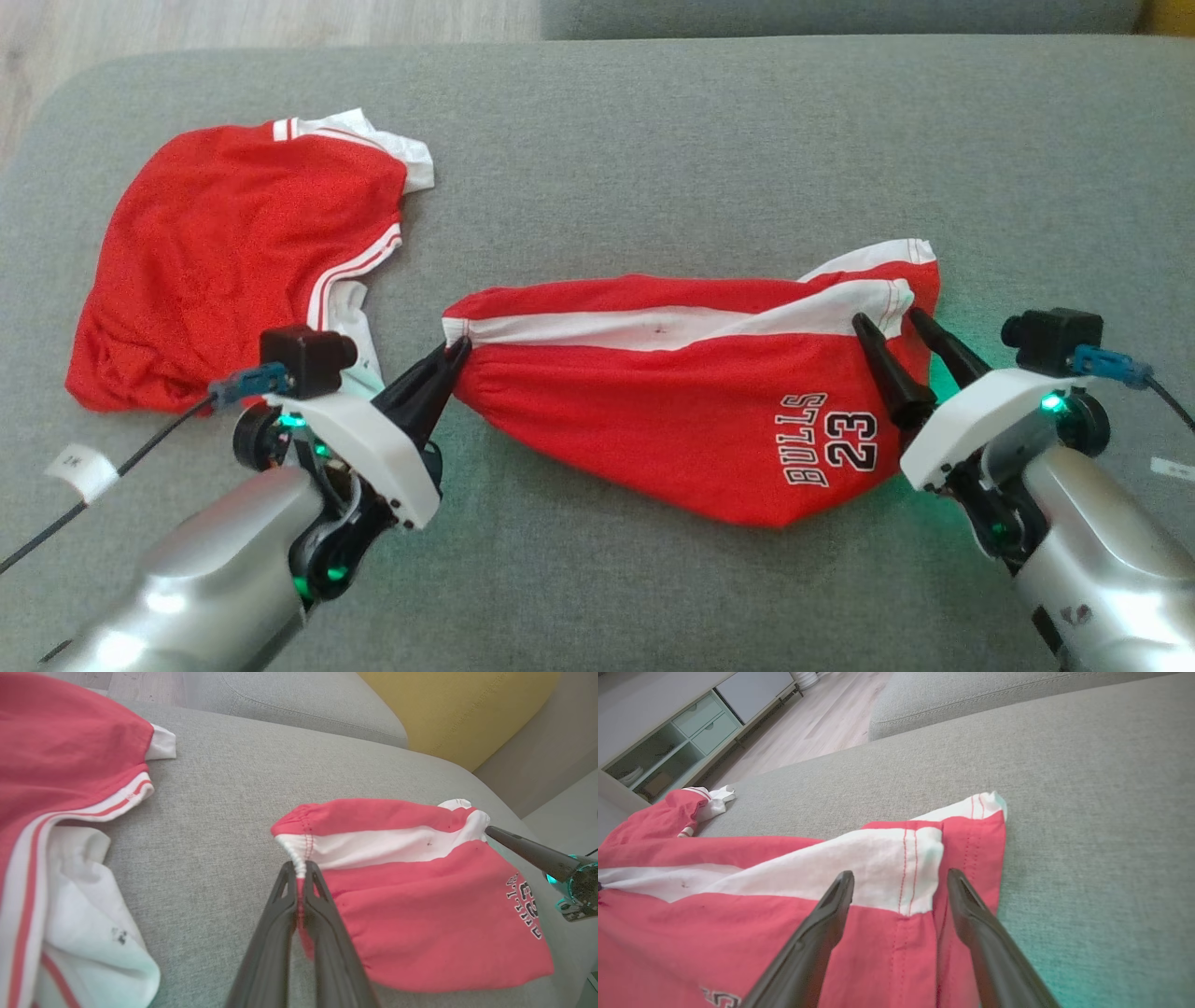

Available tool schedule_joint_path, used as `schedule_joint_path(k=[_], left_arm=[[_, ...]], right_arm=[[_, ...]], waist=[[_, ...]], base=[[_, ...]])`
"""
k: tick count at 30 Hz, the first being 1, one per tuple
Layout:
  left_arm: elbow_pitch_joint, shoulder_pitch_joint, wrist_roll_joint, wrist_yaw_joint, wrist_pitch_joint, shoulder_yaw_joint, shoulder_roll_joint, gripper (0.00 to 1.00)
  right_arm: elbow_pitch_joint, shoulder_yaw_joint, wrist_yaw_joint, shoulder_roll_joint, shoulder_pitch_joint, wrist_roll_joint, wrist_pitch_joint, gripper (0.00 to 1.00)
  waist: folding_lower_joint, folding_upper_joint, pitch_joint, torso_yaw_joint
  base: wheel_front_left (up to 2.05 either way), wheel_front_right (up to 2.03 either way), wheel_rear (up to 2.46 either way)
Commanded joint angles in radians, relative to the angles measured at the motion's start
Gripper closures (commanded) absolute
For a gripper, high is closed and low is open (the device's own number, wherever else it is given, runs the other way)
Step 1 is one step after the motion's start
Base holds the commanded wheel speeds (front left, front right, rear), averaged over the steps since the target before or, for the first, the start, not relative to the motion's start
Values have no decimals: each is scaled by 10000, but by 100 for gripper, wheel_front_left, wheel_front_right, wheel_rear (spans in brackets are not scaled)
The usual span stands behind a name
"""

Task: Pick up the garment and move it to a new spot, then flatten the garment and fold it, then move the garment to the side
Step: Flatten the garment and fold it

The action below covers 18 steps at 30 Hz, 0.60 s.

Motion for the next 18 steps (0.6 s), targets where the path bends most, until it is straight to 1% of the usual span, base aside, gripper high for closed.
schedule_joint_path(k=[1,9,16,17,18], left_arm=[[-83,-545,122,-28,-128,361,211,100],[141,-611,144,-132,-128,269,82,100],[245,-667,123,-208,-111,216,21,100],[253,-681,119,-216,-112,215,17,100],[263,-697,123,-222,-117,213,14,100]], right_arm=[[-134,226,-7,-206,-346,143,-231,0],[539,967,-7,-392,-811,696,-827,0],[874,1629,-7,-407,-1107,1212,-1168,1],[880,1738,-7,-424,-1167,1266,-1243,15],[888,1843,-7,-451,-1232,1309,-1344,53]], waist=[[-1,0,26,39],[-1,0,34,119],[-1,0,60,167],[-1,0,83,168],[-1,0,108,167]], base=[[0,0,0],[0,0,0],[0,0,0],[0,0,0],[0,0,0]])
